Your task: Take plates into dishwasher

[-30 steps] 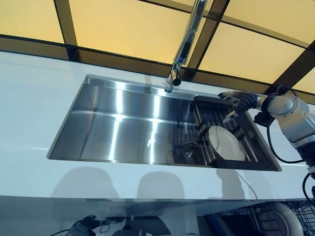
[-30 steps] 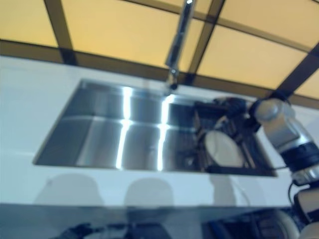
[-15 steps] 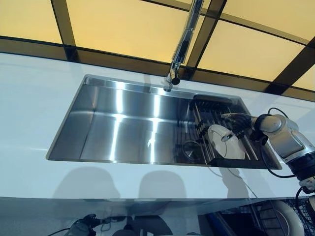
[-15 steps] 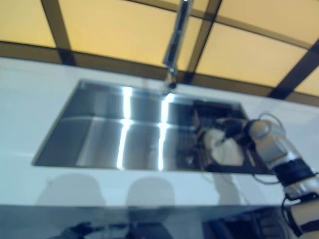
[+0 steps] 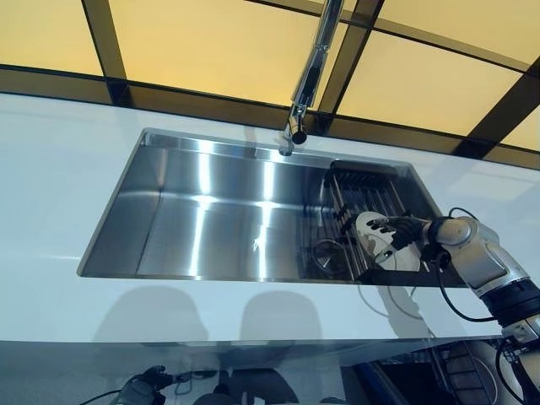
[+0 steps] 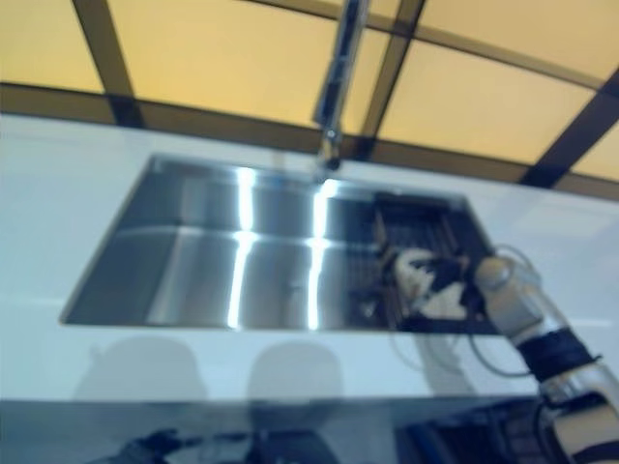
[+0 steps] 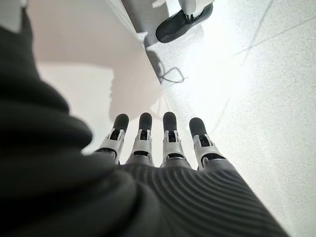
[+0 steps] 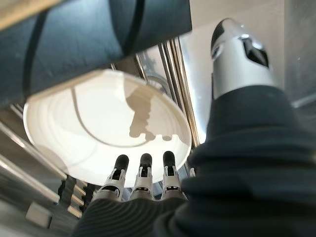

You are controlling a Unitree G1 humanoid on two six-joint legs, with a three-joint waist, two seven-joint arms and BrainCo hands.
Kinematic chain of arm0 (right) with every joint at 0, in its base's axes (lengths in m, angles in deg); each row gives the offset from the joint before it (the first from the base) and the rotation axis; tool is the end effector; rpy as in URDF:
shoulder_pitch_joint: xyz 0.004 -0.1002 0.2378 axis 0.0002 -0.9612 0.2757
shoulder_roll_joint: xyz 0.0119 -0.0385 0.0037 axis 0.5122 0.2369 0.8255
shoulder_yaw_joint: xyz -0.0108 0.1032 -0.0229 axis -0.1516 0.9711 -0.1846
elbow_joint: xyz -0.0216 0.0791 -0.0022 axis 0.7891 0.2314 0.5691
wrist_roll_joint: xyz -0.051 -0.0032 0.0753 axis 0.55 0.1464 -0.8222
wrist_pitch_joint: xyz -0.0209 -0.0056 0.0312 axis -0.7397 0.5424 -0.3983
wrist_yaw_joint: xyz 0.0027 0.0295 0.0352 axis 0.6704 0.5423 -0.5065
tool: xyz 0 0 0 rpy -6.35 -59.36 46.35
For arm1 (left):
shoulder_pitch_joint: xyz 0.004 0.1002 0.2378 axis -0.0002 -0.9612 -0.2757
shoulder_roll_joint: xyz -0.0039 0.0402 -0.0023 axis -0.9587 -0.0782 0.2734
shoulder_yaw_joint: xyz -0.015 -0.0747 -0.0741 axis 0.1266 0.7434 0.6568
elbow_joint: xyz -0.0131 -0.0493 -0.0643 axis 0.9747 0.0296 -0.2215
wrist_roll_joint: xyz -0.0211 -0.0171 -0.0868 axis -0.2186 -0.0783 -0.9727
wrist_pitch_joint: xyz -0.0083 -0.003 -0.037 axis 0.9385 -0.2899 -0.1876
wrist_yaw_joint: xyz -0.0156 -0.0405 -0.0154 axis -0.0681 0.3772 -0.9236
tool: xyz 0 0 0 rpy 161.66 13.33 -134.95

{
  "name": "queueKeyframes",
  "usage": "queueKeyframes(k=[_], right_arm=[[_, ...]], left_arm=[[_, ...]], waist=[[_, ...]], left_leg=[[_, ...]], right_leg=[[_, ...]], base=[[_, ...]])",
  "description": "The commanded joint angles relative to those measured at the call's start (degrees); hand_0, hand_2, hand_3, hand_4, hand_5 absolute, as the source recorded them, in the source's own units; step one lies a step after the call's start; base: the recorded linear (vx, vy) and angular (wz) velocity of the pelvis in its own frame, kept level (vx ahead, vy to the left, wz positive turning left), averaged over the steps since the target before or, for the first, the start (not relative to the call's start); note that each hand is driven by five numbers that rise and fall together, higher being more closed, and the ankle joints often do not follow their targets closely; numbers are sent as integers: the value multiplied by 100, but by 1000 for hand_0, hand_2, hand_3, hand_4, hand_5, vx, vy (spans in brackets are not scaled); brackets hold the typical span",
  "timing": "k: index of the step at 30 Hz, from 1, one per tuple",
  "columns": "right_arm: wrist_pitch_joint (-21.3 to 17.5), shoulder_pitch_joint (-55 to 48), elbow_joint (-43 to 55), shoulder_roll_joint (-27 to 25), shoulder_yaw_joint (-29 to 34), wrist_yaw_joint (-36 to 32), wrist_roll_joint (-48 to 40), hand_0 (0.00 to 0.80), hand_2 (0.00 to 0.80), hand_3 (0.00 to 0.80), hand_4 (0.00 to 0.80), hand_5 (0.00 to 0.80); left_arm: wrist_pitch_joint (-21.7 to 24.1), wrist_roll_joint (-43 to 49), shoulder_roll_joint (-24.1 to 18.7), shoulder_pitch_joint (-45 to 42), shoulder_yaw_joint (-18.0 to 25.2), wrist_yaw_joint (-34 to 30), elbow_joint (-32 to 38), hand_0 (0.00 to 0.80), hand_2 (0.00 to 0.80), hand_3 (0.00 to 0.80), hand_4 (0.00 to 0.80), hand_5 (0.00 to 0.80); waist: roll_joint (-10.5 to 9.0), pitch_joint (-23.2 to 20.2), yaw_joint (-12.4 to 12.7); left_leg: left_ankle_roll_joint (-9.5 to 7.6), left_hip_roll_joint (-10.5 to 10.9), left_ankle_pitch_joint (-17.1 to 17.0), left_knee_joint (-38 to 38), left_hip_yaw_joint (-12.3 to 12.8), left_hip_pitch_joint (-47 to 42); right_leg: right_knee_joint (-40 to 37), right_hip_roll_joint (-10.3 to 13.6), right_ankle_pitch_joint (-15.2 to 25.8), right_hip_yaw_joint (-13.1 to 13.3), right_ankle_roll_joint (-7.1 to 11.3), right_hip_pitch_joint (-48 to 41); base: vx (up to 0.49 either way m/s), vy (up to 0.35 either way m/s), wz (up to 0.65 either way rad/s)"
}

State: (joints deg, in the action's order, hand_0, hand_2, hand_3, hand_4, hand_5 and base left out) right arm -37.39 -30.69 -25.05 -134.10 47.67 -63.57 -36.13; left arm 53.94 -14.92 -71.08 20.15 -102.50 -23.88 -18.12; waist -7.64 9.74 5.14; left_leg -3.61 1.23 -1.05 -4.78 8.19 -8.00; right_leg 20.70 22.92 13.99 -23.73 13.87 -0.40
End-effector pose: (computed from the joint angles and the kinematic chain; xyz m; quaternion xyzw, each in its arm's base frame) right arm 0.2703 -0.2697 0.1401 -0.4752 0.2691 0.2437 0.8015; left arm 0.1000 0.2667 -0.0870 0.2780 0.5715 -0.0099 0.7720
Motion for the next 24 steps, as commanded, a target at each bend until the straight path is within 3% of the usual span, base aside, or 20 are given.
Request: queueKeyframes(k=[1, 11, 24], right_arm=[[-7, 192, 335, -13, 389, -64, 323, 0, 0, 0, 0, 0], [220, 72, 314, 242, 389, -71, 513, 0, 0, 0, 0, 0], [502, 7, 328, 499, 647, 665, 728, 0, 0, 0, 0, 0]], left_arm=[[21, 84, 261, 191, 248, 16, 30, 0, 0, 0, 0, 0], [6, 37, 313, 216, 237, 56, 4, 0, 0, 0, 0, 0], [-9, 12, 354, 184, 244, 65, 35, 0, 0, 0, 0, 0]], waist=[[132, -28, -83], [146, -21, -77], [219, 0, -64]], left_leg=[[50, -66, 291, -22, 391, 78], [50, -76, 281, -22, 386, 88], [34, -87, 269, -22, 356, 97]], right_leg=[[769, -33, 196, 310, 6, 515], [764, -19, 201, 302, 15, 515], [844, 29, 230, 316, 27, 575]], base=[[1, 4, -9], [1, 1, -2], [0, 0, 0]])
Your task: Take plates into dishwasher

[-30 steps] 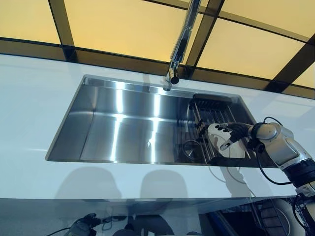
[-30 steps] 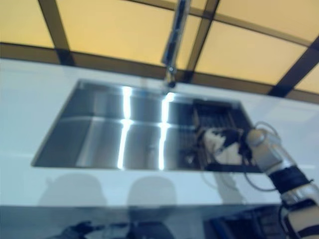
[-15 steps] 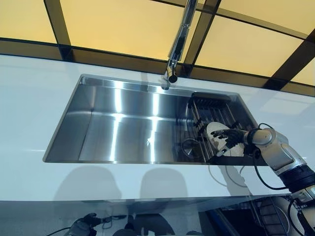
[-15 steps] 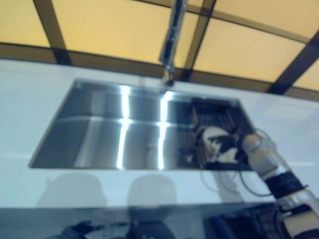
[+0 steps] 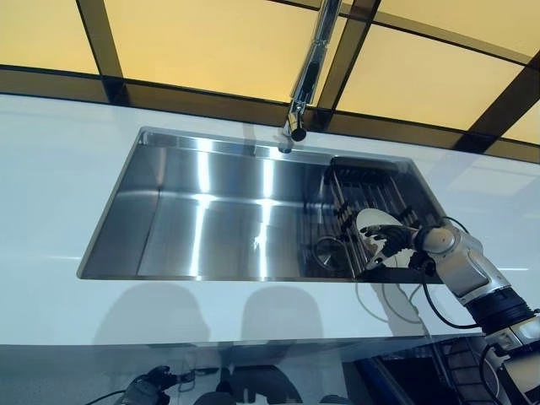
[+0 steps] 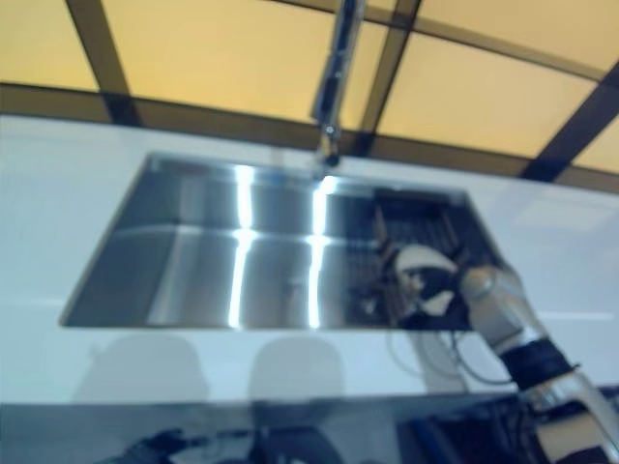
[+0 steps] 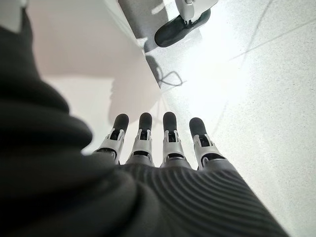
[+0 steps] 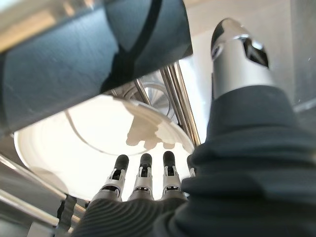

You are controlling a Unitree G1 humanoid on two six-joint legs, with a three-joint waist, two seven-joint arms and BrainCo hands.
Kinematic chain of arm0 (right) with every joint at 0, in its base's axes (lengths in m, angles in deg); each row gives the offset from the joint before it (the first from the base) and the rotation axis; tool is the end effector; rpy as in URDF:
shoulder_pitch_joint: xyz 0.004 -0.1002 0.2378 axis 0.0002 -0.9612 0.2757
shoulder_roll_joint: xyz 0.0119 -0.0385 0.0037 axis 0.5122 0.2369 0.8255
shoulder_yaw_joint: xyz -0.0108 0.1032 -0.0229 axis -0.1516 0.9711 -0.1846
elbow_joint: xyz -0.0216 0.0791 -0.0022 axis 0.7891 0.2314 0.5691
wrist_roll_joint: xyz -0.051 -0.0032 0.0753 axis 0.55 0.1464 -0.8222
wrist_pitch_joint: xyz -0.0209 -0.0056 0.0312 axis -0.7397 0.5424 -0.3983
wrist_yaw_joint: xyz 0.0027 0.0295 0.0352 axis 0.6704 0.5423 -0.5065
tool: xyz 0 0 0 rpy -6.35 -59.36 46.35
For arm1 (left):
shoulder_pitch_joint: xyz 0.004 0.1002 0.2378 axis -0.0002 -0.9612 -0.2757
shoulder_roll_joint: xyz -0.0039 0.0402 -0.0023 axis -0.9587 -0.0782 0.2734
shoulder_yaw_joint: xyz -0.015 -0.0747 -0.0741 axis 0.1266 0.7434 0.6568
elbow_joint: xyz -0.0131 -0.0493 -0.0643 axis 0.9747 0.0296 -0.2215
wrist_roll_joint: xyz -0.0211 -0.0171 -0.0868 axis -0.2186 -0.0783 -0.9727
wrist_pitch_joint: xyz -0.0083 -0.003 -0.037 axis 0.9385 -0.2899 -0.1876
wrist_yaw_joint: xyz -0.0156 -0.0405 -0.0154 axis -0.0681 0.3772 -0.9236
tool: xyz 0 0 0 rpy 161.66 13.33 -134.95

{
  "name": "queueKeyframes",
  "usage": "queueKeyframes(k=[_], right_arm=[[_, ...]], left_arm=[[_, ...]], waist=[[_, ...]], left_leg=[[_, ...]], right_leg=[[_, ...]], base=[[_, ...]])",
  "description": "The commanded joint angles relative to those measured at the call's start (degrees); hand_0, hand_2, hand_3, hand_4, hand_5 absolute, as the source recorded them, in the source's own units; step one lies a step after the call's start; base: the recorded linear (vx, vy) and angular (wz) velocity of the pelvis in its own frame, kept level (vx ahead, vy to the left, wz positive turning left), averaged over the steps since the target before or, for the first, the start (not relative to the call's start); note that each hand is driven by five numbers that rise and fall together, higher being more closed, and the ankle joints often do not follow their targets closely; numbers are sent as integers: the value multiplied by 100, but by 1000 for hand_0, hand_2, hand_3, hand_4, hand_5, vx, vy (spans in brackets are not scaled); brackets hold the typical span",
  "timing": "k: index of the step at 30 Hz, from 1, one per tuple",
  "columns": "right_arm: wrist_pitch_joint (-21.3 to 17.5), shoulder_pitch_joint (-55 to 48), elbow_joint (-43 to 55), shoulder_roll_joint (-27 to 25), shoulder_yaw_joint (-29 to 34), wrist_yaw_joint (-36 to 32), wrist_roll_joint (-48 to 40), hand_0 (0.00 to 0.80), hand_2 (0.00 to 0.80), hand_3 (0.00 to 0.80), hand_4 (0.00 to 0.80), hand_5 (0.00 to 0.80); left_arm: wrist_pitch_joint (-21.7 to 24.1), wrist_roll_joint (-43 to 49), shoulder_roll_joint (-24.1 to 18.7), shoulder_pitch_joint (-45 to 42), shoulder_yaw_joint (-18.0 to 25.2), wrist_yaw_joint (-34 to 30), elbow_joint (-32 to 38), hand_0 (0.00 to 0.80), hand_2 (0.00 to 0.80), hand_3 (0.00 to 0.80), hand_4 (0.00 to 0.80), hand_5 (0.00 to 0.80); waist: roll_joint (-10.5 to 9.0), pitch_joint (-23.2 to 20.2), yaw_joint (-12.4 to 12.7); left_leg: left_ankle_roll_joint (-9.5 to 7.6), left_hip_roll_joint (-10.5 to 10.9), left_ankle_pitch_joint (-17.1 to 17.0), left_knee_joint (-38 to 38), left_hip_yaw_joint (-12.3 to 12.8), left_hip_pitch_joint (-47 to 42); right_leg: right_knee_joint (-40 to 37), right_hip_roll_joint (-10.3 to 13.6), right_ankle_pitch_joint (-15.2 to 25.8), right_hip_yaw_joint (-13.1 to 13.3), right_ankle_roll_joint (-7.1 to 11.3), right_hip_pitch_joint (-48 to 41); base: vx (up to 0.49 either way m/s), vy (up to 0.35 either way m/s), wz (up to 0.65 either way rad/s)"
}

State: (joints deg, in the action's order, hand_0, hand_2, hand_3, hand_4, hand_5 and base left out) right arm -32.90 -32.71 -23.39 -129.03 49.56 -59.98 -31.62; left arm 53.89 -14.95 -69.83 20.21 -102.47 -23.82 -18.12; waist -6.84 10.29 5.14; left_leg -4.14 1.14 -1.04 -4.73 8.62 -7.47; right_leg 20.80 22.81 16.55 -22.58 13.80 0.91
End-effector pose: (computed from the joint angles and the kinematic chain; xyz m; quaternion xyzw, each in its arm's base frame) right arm 0.2682 -0.2575 0.1260 -0.4696 0.2716 0.2082 0.8139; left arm 0.1004 0.2596 -0.0896 0.2699 0.5711 -0.0159 0.7751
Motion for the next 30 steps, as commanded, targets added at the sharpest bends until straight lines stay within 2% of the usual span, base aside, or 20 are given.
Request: queueKeyframes(k=[1, 10, 24, 30], right_arm=[[83, 182, 207, 8, 502, 358, 265, 0, 0, 0, 0, 0], [136, 266, 124, -47, 729, 936, 19, 0, 0, 0, 0, 0], [141, 323, -200, -290, 831, 1037, -213, 0, 0, 0, 0, 0], [96, 386, -317, -305, 794, 812, -97, 0, 0, 0, 0, 0]], left_arm=[[-9, 40, 235, 161, 260, 48, 57, 0, 0, 0, 0, 0], [6, 57, 197, 91, 277, 25, 121, 0, 0, 0, 0, 0], [-19, 146, 132, -5, 356, -5, 169, 0, 0, 0, 0, 0], [-15, 135, 128, -9, 381, 32, 141, 0, 0, 0, 0, 0]], waist=[[146, -54, -59], [175, -44, -37], [119, -110, -15], [101, -115, -17]], left_leg=[[87, -78, 267, -27, 307, 44], [71, -104, 265, -27, 299, 32], [60, -147, 269, -27, 331, 16], [59, -162, 265, -27, 352, 17]], right_leg=[[838, 40, -32, 204, 36, 442], [910, 49, -43, 213, 24, 488], [912, 25, -98, 202, -4, 461], [904, 2, -126, 213, -13, 458]], base=[[0, 0, 0], [0, 0, 0], [0, 0, 0], [0, 0, 0]])
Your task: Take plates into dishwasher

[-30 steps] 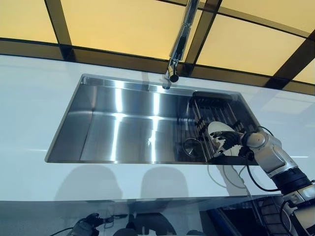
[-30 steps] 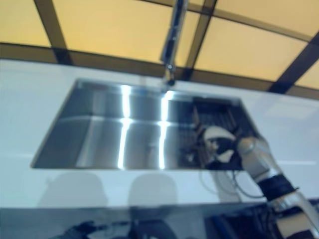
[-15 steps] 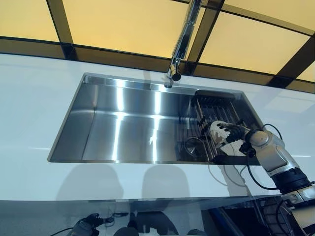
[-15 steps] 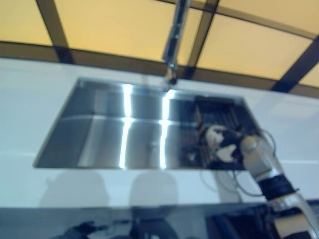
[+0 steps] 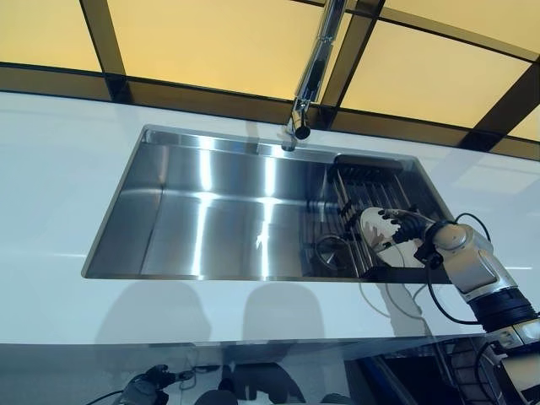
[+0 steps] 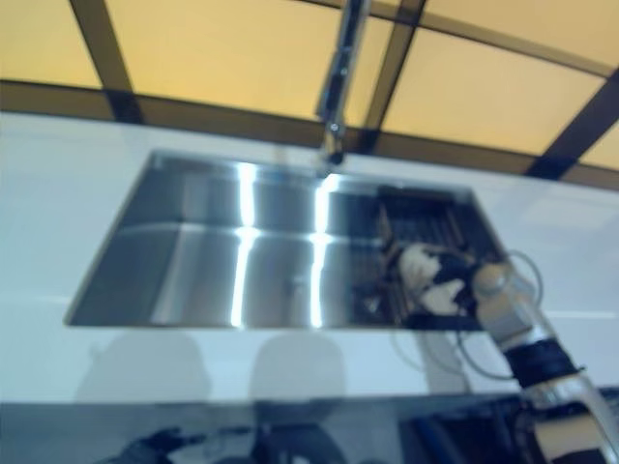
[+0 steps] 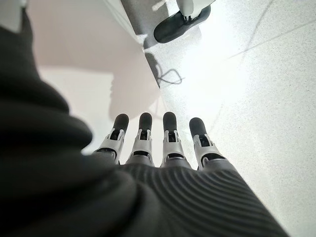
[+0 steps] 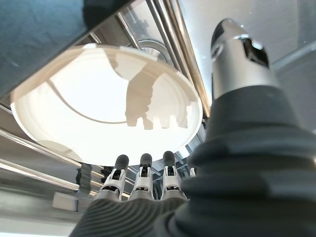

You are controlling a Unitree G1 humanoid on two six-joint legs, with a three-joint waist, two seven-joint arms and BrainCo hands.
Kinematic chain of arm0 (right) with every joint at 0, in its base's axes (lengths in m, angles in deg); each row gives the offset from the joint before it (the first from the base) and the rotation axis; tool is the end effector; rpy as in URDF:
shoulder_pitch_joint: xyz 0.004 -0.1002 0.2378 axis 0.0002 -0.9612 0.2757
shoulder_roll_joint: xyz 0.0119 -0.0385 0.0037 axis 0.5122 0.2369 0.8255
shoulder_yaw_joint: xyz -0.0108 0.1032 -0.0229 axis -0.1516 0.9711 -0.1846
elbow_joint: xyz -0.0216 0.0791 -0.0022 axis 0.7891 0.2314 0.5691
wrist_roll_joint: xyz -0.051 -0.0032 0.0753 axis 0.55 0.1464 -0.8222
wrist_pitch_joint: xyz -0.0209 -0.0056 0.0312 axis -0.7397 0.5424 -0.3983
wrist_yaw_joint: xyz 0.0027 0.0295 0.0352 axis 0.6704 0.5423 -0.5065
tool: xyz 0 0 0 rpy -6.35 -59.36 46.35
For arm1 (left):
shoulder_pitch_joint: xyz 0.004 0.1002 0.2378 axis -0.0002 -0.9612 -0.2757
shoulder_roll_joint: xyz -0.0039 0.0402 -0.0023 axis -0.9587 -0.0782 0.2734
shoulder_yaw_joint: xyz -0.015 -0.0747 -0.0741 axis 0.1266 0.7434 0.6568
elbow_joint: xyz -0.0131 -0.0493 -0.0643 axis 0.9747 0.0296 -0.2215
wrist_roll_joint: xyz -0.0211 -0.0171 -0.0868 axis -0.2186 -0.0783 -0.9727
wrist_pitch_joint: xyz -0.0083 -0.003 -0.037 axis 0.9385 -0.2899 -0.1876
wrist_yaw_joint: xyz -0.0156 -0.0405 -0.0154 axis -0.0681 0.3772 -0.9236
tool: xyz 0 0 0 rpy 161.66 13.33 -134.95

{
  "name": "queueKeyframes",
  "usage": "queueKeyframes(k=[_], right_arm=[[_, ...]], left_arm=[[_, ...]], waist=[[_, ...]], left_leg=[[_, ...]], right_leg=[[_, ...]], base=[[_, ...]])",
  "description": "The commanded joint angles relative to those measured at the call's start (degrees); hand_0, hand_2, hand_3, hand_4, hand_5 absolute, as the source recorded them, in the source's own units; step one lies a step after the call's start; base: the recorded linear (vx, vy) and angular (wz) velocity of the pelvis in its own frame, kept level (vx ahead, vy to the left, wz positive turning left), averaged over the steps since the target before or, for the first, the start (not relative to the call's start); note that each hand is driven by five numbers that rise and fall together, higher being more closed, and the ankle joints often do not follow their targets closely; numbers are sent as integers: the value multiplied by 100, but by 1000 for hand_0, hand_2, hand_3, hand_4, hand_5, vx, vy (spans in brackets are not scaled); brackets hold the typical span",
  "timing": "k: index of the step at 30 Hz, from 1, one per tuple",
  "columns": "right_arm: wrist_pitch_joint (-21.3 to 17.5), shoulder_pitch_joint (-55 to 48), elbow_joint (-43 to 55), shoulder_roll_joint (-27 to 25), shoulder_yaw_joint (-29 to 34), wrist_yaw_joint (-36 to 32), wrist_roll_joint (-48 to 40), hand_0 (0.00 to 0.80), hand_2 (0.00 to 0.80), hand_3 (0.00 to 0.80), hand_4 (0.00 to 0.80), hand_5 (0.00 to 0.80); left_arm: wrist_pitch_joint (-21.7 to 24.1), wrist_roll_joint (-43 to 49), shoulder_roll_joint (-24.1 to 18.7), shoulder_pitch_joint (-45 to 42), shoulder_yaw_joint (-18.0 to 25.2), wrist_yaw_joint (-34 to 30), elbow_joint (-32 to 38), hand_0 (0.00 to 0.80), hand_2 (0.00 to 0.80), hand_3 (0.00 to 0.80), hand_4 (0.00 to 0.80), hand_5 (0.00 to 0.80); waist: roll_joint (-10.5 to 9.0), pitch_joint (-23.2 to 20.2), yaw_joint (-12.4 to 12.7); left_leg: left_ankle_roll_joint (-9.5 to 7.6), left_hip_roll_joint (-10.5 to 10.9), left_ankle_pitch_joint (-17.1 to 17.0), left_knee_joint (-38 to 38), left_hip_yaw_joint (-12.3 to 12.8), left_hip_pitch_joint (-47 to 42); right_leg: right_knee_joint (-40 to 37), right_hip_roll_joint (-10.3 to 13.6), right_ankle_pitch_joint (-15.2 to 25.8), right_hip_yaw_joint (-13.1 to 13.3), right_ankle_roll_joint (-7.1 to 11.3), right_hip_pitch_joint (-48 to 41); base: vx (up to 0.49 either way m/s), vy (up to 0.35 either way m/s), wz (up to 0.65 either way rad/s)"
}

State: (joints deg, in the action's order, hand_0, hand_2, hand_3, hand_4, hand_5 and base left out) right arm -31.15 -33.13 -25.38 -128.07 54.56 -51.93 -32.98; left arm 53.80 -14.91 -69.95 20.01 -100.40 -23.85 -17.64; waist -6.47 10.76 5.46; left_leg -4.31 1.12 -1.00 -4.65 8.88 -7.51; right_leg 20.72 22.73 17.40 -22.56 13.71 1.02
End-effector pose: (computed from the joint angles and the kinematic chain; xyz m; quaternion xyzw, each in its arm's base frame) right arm 0.2675 -0.2703 0.1279 -0.4461 0.2532 0.1151 0.8507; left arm 0.1011 0.2623 -0.0882 0.2603 0.5690 -0.0022 0.7800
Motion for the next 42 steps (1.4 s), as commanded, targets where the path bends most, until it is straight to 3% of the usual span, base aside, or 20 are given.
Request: queueKeyframes(k=[1, 25, 42], right_arm=[[-102, 423, -133, -403, 273, -29, 36, 0, 0, 0, 0, 0], [-302, 198, -53, -278, 187, -198, 210, 0, 0, 0, 0, 0], [-84, -71, -91, 198, 113, -201, 484, 0, 0, 0, 0, 0]], left_arm=[[11, 134, 141, 3, 179, 43, 90, 0, 0, 0, 0, 0], [-30, 158, 118, -11, 244, 10, 174, 0, 0, 0, 0, 0], [-94, 140, 175, 40, 193, -1, 208, 0, 0, 0, 0, 0]], waist=[[60, -158, -46], [72, -118, -34], [111, -81, -24]], left_leg=[[74, -159, 258, -35, 328, 24], [80, -192, 224, -35, 329, 66], [76, -197, 205, -35, 303, 97]], right_leg=[[909, 7, -210, 210, -7, 444], [934, -4, -225, 241, -6, 466], [923, -21, -252, 292, -10, 457]], base=[[0, 0, 0], [0, 0, 0], [0, 0, 0]])
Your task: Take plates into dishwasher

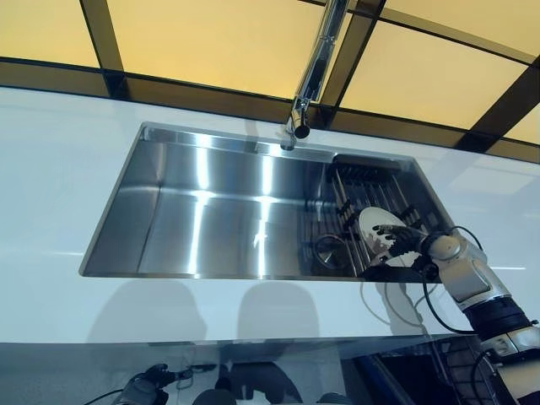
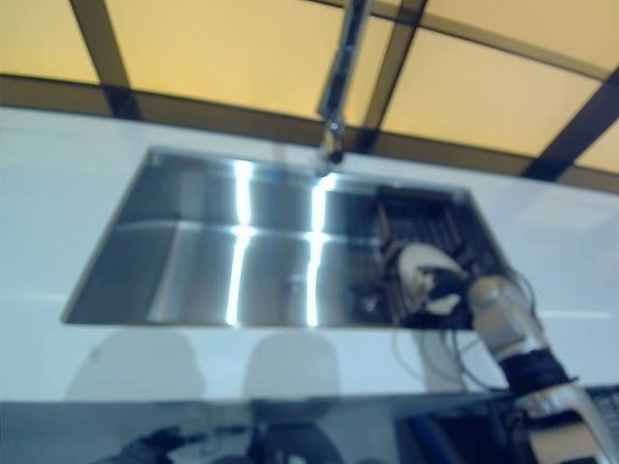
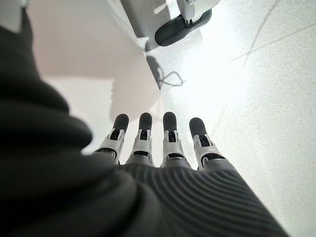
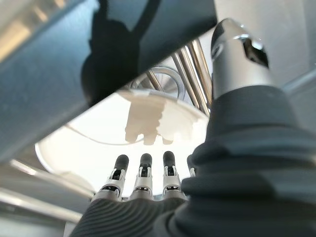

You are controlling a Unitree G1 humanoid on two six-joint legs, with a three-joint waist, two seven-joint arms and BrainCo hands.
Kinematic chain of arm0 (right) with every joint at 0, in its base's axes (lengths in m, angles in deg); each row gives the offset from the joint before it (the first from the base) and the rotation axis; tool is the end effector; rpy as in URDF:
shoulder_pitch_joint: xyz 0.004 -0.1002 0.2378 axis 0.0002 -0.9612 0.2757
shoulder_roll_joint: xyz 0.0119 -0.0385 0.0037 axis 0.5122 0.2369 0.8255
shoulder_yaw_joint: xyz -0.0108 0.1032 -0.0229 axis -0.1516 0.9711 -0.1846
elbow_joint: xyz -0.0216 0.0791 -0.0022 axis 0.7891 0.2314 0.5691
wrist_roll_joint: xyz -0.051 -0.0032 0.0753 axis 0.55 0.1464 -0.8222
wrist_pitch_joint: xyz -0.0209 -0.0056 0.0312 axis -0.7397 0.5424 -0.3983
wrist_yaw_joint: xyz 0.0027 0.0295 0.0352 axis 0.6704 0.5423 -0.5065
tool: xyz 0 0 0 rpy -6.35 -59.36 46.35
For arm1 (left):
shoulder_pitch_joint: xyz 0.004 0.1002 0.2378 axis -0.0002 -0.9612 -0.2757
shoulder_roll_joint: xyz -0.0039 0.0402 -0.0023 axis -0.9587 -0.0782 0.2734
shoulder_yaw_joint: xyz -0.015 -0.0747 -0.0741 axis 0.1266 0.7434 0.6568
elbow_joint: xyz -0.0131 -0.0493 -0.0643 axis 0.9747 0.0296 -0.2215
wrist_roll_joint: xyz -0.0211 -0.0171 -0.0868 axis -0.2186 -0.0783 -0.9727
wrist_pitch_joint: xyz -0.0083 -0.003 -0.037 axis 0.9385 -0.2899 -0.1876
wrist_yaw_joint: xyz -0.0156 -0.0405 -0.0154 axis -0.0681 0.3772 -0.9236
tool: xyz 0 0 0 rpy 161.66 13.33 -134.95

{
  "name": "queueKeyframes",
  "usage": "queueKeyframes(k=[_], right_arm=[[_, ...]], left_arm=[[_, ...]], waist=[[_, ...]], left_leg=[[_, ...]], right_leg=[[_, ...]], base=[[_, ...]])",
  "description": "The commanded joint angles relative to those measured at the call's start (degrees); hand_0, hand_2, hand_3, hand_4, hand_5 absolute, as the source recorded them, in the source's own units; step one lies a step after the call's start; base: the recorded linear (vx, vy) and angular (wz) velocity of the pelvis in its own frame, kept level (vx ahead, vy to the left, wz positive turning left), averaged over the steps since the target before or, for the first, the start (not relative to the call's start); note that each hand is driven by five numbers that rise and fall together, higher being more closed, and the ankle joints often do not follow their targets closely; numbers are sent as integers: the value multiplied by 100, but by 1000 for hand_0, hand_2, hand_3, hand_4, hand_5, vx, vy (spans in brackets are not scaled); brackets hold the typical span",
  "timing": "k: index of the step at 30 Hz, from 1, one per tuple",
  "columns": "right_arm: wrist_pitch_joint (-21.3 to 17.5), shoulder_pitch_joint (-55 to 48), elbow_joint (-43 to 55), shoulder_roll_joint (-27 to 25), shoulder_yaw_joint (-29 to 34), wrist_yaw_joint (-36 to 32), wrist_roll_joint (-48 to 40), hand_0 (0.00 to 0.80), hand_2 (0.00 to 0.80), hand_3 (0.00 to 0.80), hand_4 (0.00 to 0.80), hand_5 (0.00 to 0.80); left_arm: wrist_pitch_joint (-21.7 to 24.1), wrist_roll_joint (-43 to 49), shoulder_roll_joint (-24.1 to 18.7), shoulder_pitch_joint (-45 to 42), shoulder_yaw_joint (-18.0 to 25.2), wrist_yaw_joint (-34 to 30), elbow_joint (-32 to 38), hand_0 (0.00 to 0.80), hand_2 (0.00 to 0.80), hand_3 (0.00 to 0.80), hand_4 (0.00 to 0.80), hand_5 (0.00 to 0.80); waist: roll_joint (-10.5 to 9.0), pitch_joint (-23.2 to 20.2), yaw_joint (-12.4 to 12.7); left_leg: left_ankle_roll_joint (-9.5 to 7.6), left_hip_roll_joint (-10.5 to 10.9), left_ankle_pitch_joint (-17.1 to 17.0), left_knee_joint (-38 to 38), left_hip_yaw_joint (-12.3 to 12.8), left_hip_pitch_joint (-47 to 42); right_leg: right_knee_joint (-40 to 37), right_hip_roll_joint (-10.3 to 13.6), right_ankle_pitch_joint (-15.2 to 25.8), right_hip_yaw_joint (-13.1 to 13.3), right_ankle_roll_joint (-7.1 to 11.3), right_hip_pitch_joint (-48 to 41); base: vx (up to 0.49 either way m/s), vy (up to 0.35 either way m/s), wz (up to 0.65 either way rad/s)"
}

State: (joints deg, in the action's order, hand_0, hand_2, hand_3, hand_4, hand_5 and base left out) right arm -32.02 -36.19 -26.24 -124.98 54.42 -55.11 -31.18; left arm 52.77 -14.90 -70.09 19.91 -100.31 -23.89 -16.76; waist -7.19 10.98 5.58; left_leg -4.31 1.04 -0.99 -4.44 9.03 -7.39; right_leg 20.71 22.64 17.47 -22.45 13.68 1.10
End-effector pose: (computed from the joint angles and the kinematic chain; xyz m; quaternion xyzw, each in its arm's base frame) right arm 0.2610 -0.2641 0.1056 -0.4288 0.2869 0.1571 0.8421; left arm 0.1021 0.2626 -0.0874 0.2608 0.5707 -0.0004 0.7787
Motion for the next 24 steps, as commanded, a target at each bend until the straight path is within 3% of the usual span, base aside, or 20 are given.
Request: queueKeyframes(k=[1, 24], right_arm=[[-4, 219, -22, -88, 134, 103, 351, 0, 0, 0, 0, 0], [-67, -297, -36, 624, 196, 1126, 343, 0, 0, 0, 0, 0]], left_arm=[[20, 137, 188, 49, 190, -2, 114, 0, 0, 0, 0, 0], [-41, 80, 363, -8, 108, 48, 238, 0, 0, 0, 0, 0]], waist=[[190, -99, -40], [315, -76, -31]], left_leg=[[74, -189, 206, -56, 290, 81], [40, -223, 186, -56, 283, 99]], right_leg=[[929, -10, -262, 281, -8, 453], [1040, 8, -306, 345, -16, 553]], base=[[0, 0, 0], [0, 0, 0]])
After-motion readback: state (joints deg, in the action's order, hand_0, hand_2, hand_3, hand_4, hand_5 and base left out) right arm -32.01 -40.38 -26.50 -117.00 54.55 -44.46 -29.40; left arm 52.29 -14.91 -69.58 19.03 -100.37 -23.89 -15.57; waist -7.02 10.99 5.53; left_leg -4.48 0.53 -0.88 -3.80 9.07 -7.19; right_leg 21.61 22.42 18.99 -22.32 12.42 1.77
